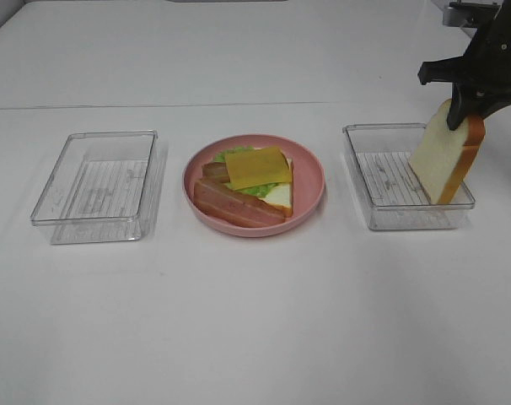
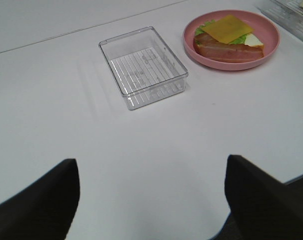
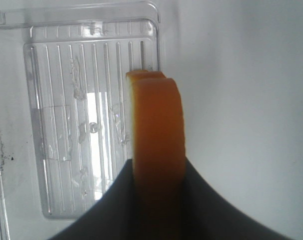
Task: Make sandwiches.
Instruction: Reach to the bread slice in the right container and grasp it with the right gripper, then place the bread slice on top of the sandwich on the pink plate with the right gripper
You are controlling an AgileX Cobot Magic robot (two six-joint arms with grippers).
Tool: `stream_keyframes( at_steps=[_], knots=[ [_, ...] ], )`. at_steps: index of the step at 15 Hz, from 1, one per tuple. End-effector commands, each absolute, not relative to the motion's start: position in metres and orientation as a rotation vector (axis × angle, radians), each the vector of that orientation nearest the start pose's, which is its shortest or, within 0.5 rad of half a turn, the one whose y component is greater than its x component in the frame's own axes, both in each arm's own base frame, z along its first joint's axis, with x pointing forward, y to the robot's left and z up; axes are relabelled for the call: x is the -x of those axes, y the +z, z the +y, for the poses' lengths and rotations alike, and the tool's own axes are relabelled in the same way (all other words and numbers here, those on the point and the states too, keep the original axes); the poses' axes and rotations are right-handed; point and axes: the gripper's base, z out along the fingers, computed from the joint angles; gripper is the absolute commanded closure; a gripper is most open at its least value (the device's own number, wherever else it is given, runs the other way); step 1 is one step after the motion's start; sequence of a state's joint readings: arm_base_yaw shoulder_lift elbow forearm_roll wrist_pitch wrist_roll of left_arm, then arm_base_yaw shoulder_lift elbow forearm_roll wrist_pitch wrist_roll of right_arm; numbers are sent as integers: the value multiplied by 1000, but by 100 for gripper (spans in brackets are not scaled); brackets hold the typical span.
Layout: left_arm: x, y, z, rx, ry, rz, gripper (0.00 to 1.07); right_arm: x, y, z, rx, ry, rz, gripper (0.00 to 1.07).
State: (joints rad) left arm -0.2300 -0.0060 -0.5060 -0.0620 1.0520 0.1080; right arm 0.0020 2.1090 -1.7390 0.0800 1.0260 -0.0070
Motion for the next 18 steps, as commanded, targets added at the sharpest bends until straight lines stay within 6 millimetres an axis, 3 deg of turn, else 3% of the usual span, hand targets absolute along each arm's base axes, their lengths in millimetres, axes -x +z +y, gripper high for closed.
stream_keyframes(
  at_steps=[1,3,7,10,14,15,16,18],
  knots=[
    [9,279,-3,-335,-165,1971,30,-448,209,5,-19,94,2882,107],
    [9,279,-3,-335,-165,1971,30,-447,214,7,-33,127,2874,107],
    [9,279,-3,-335,-165,1971,30,-436,259,16,-67,273,2765,107],
    [9,279,-3,-335,-165,1971,30,-429,284,35,-63,573,2676,107],
    [9,279,-3,-335,-165,1971,30,-425,281,71,-18,829,2626,107],
    [9,279,-3,-335,-165,1971,30,-423,277,87,-12,864,2617,107],
    [9,279,-3,-335,-165,1971,30,-420,269,117,-34,931,2572,107],
    [9,279,-3,-335,-165,1971,30,-418,264,138,-41,954,2543,107]
  ],
)
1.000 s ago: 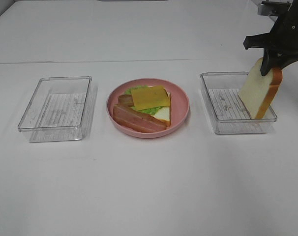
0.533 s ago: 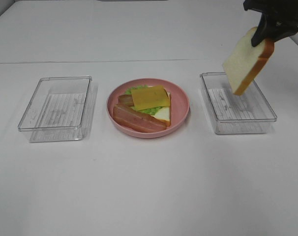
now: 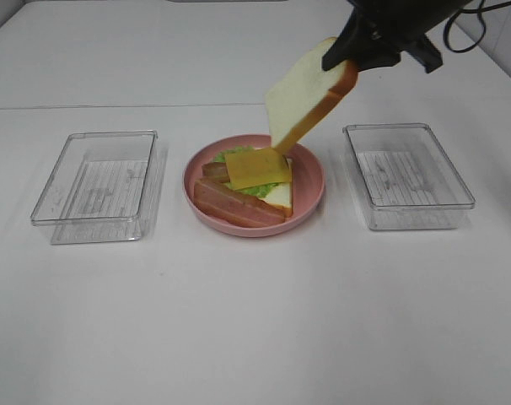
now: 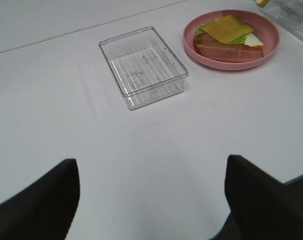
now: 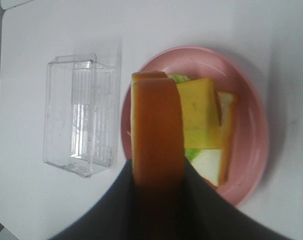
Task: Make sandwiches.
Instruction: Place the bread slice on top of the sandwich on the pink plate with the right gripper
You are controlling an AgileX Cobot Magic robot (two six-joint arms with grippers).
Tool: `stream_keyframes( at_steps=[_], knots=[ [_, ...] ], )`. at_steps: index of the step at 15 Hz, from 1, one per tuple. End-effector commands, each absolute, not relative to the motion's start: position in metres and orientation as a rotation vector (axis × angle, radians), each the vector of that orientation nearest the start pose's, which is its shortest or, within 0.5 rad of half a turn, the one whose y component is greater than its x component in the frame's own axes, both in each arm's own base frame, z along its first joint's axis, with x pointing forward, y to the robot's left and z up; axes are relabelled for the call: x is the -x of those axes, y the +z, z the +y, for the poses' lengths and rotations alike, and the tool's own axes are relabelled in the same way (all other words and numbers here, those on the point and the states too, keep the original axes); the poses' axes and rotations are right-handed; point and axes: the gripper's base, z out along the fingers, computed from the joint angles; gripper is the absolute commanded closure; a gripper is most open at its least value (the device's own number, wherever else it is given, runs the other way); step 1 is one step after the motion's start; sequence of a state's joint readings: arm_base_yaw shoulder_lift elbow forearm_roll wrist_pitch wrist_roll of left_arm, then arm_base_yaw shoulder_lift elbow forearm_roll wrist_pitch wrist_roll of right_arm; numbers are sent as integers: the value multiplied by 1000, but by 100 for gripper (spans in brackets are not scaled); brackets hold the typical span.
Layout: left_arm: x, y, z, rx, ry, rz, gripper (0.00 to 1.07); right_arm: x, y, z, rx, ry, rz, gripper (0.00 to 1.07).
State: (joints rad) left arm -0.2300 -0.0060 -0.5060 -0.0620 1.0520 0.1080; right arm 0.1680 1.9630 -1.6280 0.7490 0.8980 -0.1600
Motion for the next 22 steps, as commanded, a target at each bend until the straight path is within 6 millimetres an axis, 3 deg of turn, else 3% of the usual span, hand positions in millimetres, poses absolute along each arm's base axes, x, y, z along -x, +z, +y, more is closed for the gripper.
stream_keyframes(
  at_steps=[1,4,10,16,17,19,20,21,22],
  knots=[
    [9,279,-3,-335,-165,1971,30,-417,258,149,-52,976,2532,107],
    [9,279,-3,-335,-165,1971,30,-420,231,180,-118,1099,2560,107],
    [9,279,-3,-335,-165,1971,30,-438,169,187,-364,1173,2597,107],
    [9,279,-3,-335,-165,1971,30,-441,153,183,-352,1078,2632,105],
    [9,279,-3,-335,-165,1971,30,-441,152,182,-357,1063,2641,101],
    [9,279,-3,-335,-165,1971,30,-438,150,181,-342,1046,2676,65],
    [9,279,-3,-335,-165,1971,30,-437,150,181,-318,1038,2694,52],
    [9,279,-3,-335,-165,1971,30,-435,149,181,-293,1031,2715,42],
    [9,279,-3,-335,-165,1971,30,-433,148,180,-259,1018,2739,40]
  ],
)
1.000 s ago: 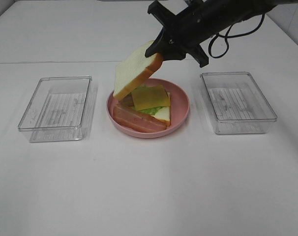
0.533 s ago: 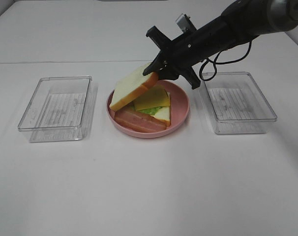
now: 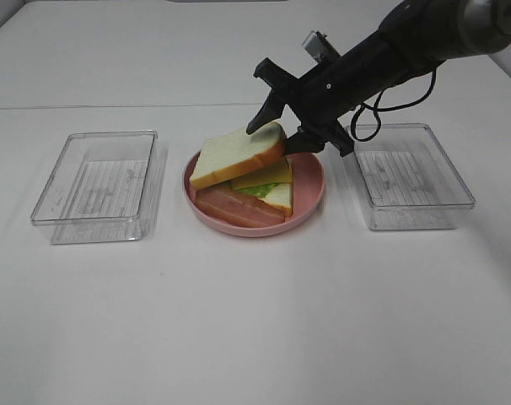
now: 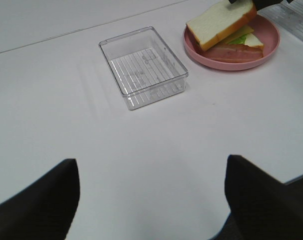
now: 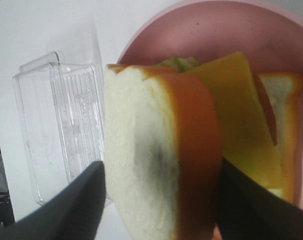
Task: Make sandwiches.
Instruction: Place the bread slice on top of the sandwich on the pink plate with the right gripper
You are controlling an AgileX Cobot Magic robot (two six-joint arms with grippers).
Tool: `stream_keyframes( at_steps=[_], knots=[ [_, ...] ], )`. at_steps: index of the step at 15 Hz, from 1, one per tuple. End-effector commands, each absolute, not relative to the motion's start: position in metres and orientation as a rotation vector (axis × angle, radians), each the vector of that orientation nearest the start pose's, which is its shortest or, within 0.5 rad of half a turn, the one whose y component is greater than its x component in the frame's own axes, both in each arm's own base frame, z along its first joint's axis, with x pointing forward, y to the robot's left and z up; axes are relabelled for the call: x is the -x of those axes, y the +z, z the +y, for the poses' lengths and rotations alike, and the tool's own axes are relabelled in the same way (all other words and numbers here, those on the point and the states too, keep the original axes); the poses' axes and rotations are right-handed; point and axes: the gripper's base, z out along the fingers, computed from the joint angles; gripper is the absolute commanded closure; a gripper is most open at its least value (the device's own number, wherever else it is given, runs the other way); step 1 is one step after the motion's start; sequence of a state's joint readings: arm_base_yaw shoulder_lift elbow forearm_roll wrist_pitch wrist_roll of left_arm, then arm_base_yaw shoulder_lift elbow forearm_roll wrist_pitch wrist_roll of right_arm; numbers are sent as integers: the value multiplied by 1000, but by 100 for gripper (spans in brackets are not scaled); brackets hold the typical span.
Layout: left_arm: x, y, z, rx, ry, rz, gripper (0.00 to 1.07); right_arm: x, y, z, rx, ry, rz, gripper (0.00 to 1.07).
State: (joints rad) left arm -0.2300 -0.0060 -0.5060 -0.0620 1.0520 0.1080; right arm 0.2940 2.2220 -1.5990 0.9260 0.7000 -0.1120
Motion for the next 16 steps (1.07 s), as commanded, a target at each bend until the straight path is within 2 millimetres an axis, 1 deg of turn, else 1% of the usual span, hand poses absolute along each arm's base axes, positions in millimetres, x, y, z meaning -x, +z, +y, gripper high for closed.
stream_keyframes(
  at_steps=[1,4,5,8,10,11,12,13,16],
  knots=[
    [9,279,-3,-335,-165,1971,30,-431,147,179,-218,994,2766,40],
    [9,279,-3,-335,-165,1971,30,-425,145,178,-133,958,2836,40],
    [9,279,-3,-335,-165,1971,30,-423,148,177,-102,942,2850,40],
    [9,279,-3,-335,-165,1971,30,-420,167,170,-18,819,2842,38],
    [9,279,-3,-335,-165,1971,30,-415,186,160,56,671,2846,38],
    [9,279,-3,-335,-166,1971,30,-408,203,151,134,540,2860,38],
    [9,279,-3,-335,-166,1971,30,-402,215,146,182,476,2874,38],
    [9,279,-3,-335,-166,1971,30,-399,222,143,213,436,2881,38],
    [9,279,-3,-335,-166,1971,30,-374,268,123,350,219,2886,38]
  ],
)
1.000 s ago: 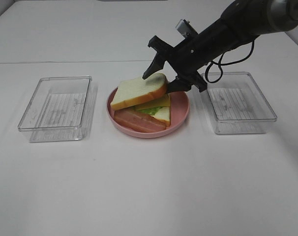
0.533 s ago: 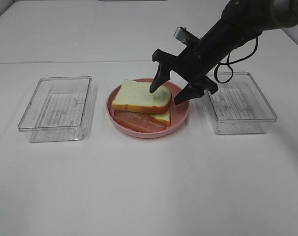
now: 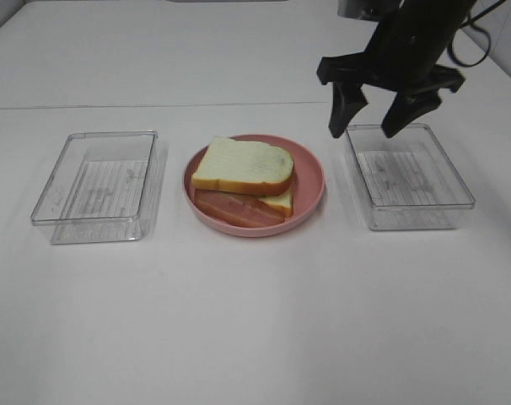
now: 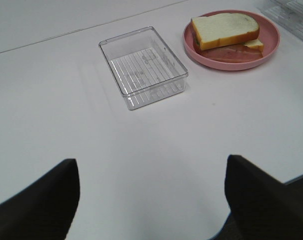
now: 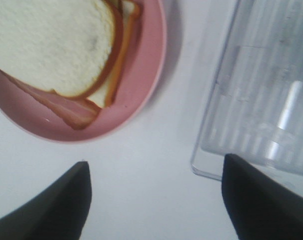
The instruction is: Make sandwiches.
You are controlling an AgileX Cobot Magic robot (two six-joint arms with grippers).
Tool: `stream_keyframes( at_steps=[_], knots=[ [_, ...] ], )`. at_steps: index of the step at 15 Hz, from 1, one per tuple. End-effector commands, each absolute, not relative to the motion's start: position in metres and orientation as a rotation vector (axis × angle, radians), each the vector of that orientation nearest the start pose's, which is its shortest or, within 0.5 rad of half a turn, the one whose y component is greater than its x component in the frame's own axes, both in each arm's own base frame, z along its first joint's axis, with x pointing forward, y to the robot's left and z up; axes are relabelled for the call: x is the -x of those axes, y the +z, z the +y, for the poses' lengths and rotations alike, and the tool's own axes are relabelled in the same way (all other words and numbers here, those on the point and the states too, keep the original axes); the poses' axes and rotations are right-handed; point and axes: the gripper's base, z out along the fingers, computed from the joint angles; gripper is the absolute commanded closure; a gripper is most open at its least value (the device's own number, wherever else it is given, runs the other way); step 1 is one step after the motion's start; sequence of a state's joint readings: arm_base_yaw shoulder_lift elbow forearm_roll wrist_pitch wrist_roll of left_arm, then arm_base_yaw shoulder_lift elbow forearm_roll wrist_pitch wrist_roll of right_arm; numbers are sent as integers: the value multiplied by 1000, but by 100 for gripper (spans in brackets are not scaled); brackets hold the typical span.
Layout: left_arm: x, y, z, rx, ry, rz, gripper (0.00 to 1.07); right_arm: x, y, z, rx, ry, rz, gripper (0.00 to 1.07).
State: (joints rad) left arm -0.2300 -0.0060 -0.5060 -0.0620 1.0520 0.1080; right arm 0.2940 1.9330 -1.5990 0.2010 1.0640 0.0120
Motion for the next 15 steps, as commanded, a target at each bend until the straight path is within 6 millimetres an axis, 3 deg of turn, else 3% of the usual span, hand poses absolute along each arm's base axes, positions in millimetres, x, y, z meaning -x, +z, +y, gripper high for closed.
stream_keyframes(
  at_steps=[1,3,4,5,6,7,11,12,13,15],
  knots=[
    [9,279,-3,-335,-166,1971,30,-365,284,118,367,181,2872,38],
    [9,279,-3,-335,-166,1971,30,-342,319,110,377,166,2841,38],
    [9,279,-3,-335,-166,1971,30,-309,347,100,398,169,2793,38],
    [9,279,-3,-335,-166,1971,30,-290,355,94,409,170,2774,38],
    [9,279,-3,-335,-166,1971,30,-284,357,92,411,170,2770,38],
    [9,279,-3,-335,-166,1971,30,-259,360,85,410,172,2758,38],
    [9,279,-3,-335,-166,1971,30,-168,343,57,407,175,2747,38],
    [9,279,-3,-335,-166,1971,30,-130,326,46,407,177,2732,38],
    [9,279,-3,-335,-166,1971,30,-106,313,39,407,180,2706,38],
    [9,279,-3,-335,-166,1971,30,-78,297,30,404,187,2642,38]
  ],
)
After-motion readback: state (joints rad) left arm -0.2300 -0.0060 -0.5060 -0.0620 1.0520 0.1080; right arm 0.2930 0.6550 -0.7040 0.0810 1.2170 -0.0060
